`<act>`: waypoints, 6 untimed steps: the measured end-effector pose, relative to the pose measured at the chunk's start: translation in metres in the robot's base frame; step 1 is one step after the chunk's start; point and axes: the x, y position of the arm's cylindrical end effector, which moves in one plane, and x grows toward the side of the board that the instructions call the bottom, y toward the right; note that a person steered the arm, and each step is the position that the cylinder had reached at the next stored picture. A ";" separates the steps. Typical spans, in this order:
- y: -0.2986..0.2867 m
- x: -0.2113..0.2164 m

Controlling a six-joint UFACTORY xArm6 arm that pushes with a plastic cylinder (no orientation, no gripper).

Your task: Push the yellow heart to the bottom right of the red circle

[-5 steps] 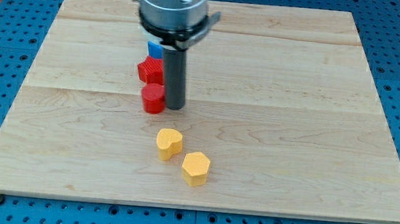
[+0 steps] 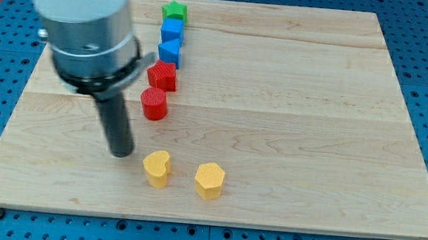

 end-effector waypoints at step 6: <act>0.088 -0.016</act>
